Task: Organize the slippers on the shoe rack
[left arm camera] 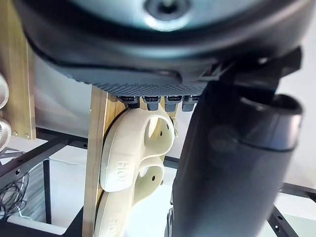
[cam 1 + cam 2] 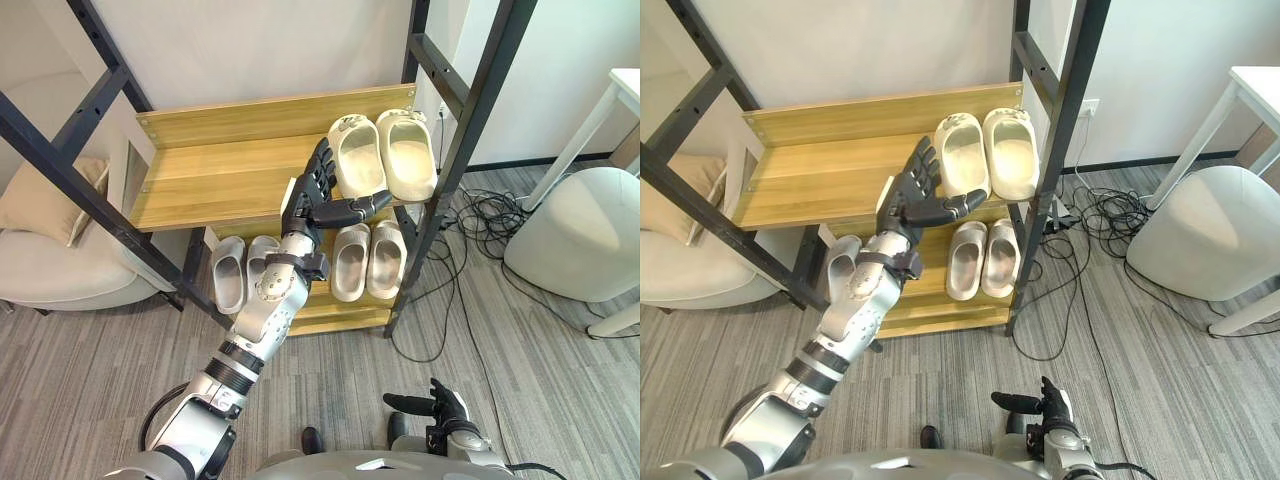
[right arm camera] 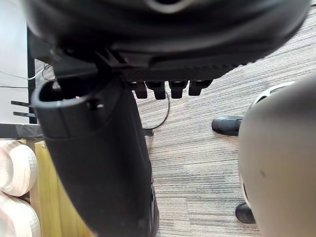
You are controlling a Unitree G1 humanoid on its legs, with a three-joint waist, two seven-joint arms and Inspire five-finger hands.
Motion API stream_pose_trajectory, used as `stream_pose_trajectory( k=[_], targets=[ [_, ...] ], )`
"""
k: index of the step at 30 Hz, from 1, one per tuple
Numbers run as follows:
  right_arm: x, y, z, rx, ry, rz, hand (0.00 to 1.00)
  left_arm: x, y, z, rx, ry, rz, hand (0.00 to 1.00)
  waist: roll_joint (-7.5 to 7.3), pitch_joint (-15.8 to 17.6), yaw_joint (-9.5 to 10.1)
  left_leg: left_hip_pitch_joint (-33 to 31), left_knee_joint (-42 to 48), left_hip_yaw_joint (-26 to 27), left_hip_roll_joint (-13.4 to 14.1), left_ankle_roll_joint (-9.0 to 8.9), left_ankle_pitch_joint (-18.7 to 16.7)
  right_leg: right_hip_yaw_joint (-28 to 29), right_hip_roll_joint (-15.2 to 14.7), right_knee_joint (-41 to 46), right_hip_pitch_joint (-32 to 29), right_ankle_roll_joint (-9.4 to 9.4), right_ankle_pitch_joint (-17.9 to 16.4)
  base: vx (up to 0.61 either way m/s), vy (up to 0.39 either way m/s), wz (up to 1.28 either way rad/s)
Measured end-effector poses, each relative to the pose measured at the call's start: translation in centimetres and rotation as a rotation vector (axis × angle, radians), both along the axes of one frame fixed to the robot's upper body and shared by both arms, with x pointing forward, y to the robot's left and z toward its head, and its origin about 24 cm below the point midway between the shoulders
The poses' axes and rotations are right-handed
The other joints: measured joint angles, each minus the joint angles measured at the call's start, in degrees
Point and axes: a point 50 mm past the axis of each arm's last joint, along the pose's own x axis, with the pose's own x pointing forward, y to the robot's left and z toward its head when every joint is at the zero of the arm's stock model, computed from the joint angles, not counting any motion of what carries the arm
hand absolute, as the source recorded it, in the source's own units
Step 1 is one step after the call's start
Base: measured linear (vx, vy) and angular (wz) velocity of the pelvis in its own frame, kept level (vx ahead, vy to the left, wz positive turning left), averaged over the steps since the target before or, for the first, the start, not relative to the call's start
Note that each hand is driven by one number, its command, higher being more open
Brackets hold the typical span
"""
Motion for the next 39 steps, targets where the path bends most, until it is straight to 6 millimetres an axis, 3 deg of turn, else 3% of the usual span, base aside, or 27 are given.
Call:
stream_pose_trajectory(
  k=[9,12,15,18,20,21,22,23,25,27,28,30,31,32,33,35,39],
  targets=[
    [-0.4,0.0,-0.3,-0.004,0.032,0.019,1.0,-4.8,-0.6,4.4,-0.117,-0.233,-0.111,1.0,-0.04,-0.8,2.3,-1.0,1.0,-1.4,0.0,-0.26,-0.2,-1.2,-0.2,0.1,0.3,-0.18,-0.2,0.0,-0.001,0.08],
    [-0.7,0.1,-0.5,-0.015,0.053,0.049,1.0,-6.6,-1.5,4.4,-0.168,-0.252,-0.204,1.0,0.14,-1.9,2.87,-1.3,1.5,-2.6,0.0,-0.26,-0.2,-2.4,-0.2,0.1,0.9,-0.18,-0.5,-0.01,-0.006,0.24],
    [-1.1,0.1,-0.7,-0.01,0.072,0.057,1.0,-8.4,-3.0,2.9,-0.215,-0.186,-0.324,1.0,0.31,-2.8,3.96,-1.3,1.9,-4.1,0.0,-0.31,-0.2,-3.9,-0.3,0.1,1.8,-0.24,-1.0,-0.01,-0.003,0.25],
    [-1.1,0.3,-0.7,-0.016,0.077,0.098,1.0,-10.2,-4.5,-0.1,-0.234,-0.051,-0.428,1.0,0.52,-3.6,4.38,-1.3,1.8,-5.5,-0.1,-0.49,-0.1,-5.4,-0.2,0.1,2.3,-0.17,-1.5,-0.01,-0.007,0.24],
    [-1.0,0.7,-0.7,-0.01,0.075,0.118,1.0,-10.8,-5.1,-4.2,-0.195,0.119,-0.464,1.0,0.27,-4.0,4.58,-1.4,1.7,-6.2,0.0,-0.68,0.2,-6.1,-0.1,0.1,2.5,-0.22,-1.8,-0.01,-0.011,0.15],
    [-0.9,0.8,-0.7,-0.008,0.073,0.119,1.0,-10.9,-5.1,-5.2,-0.181,0.161,-0.462,1.0,0.26,-4.1,4.6,-1.4,1.6,-6.3,0.1,-0.72,0.2,-6.1,0.0,0.1,2.5,-0.24,-1.8,0.0,-0.014,0.06],
    [-0.8,1.0,-0.7,-0.003,0.069,0.121,1.0,-11.2,-4.9,-7.9,-0.139,0.275,-0.446,1.0,0.24,-4.2,4.63,-1.4,1.6,-6.4,0.2,-0.81,0.3,-6.3,0.1,0.1,2.5,-0.32,-1.8,0.0,0.0,0.0],
    [-0.7,1.0,-0.7,-0.002,0.067,0.121,1.0,-11.4,-4.7,-9.0,-0.117,0.319,-0.436,1.0,0.21,-4.2,4.64,-1.4,1.6,-6.4,0.3,-0.85,0.3,-6.3,0.2,0.1,2.5,-0.35,-1.9,0.0,0.0,0.0],
    [-0.5,1.4,-0.7,0.006,0.063,0.123,1.0,-12.7,-3.2,-14.2,0.009,0.528,-0.373,1.0,-0.19,-3.9,4.64,-1.3,1.4,-6.4,0.5,-0.94,0.4,-6.4,0.5,0.1,2.5,-0.51,-1.9,0.0,0.0,0.0],
    [-0.7,1.6,-0.7,0.012,0.064,0.117,1.0,-13.8,-1.4,-17.3,0.094,0.658,-0.311,1.0,-0.67,-3.7,4.59,-1.2,1.4,-6.4,0.7,-1.02,0.3,-6.3,0.7,0.1,2.6,-0.63,-2.0,0.0,0.0,0.0],
    [-0.7,1.7,-0.7,0.022,0.048,0.106,1.0,-14.6,0.6,-19.4,0.161,0.749,-0.238,1.0,-1.55,-3.1,4.64,-1.0,1.4,-6.4,0.9,-1.04,0.4,-6.3,0.9,0.1,2.8,-0.75,-2.1,0.0,0.0,0.0],
    [-0.7,1.8,-0.6,0.027,0.034,0.097,1.0,-15.2,2.2,-20.7,0.197,0.811,-0.177,1.0,-2.33,-2.6,4.66,-0.4,1.4,-6.4,1.0,-1.06,0.3,-6.2,1.0,0.1,3.3,-0.79,-2.2,0.0,-0.002,-0.02],
    [-1.0,1.8,-0.5,0.029,0.016,0.088,1.0,-16.1,4.5,-22.3,0.283,0.892,-0.087,1.0,-3.38,-2.5,4.7,0.3,1.3,-6.2,1.1,-1.3,0.1,-6.0,1.1,0.0,3.9,-0.82,-2.5,0.0,0.004,-0.04],
    [-1.0,1.8,-0.5,0.029,0.016,0.087,1.0,-16.2,4.5,-22.3,0.285,0.893,-0.084,1.0,-3.4,-2.5,4.7,0.3,1.3,-6.2,1.1,-1.31,0.1,-6.0,1.1,0.0,3.9,-0.81,-2.5,0.01,0.008,-0.04],
    [-1.5,1.7,-0.6,0.03,0.021,0.071,1.0,-16.7,5.8,-23.0,0.324,0.935,-0.034,1.0,-3.81,-2.7,4.7,0.3,1.3,-6.1,1.1,-1.51,-0.1,-5.9,1.0,0.0,3.9,-0.79,-2.5,0.0,0.016,-0.06],
    [-1.8,1.3,-0.7,0.024,0.027,0.055,1.0,-17.4,8.0,-23.9,0.353,1.001,0.07,1.0,-3.95,-2.5,4.75,0.6,1.2,-5.5,1.1,-1.42,-0.3,-5.4,1.0,0.0,3.9,-0.77,-2.5,-0.01,0.025,-0.13],
    [-2.1,1.0,-0.8,0.02,0.036,0.03,1.0,-18.7,10.3,-24.9,0.373,1.095,0.218,1.0,-3.81,-2.4,4.87,0.9,0.9,-5.0,1.1,-1.42,-0.4,-5.0,1.0,0.0,3.9,-0.5,-2.8,0.0,0.01,-0.06]
  ],
)
